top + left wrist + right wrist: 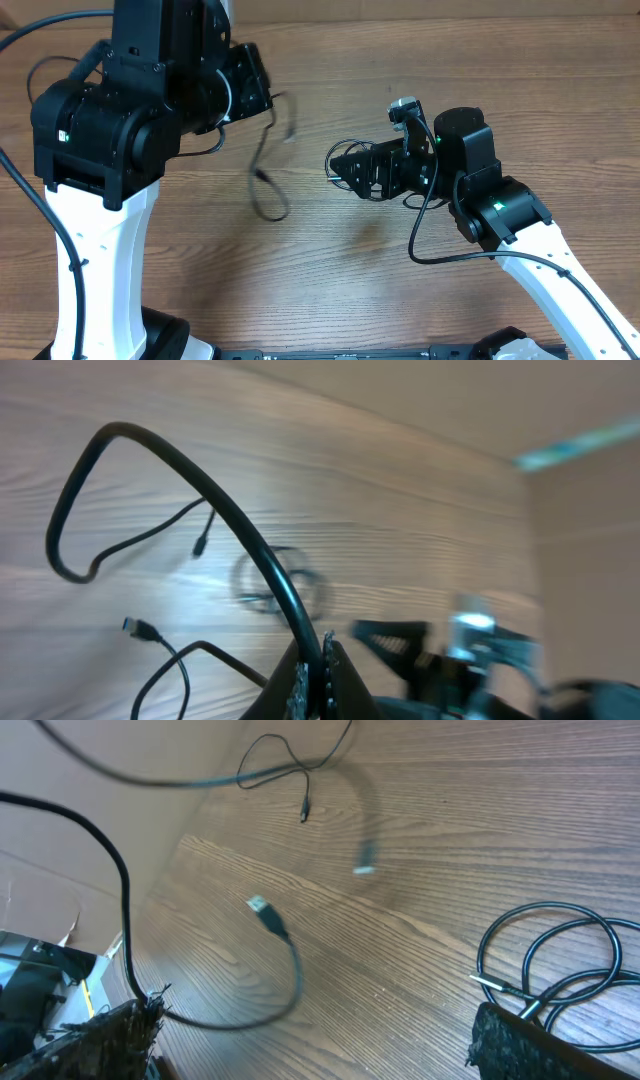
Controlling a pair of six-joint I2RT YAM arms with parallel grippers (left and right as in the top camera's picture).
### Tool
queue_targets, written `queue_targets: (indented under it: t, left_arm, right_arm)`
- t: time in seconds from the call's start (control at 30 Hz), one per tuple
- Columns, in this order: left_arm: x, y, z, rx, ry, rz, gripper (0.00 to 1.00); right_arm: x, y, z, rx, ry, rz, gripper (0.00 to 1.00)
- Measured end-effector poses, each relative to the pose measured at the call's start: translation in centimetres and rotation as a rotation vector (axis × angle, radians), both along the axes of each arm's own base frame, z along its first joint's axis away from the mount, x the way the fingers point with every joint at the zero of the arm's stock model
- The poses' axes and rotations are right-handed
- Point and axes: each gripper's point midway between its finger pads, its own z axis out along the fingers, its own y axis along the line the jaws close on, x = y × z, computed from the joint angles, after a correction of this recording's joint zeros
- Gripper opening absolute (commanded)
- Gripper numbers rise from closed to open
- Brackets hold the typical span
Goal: Untangle cables
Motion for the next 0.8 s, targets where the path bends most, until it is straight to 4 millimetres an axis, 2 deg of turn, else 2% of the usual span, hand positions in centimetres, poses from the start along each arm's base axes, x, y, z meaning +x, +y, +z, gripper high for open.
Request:
queue_targets:
  t: [0.3,0.4,0.53,0.7,0.8]
  left_arm:
    - [0.6,4.2,-1.0,0.082,0.025,0.102,0.04]
    - [0.9,4.2,-0.9,0.066,0.017,0.07,0.04]
    - [1.2,2.8,-1.3,0.066,0.015,-0.043,0.04]
    - [1.9,2.7,-3.5,0.093,0.085,-0.104,0.04]
    - [2.7,3.9,-5.3,0.117,0.143,-0.108,0.04]
  right_arm:
    - [0.0,0.0,-0.1,-0.002,0.003,0.0,1.0]
    - [0.0,0.0,-0.1,-0.002,0.003,-0.001,0.97]
    - [0.0,0.0,-0.1,-0.002,0.003,-0.001,0.97]
    - [-0.1,0.0,-0.1,-0.003,0.005,-0.001,0.98]
    - [-0.2,-0.1,-0.4,-0.008,0.017,-0.001,0.98]
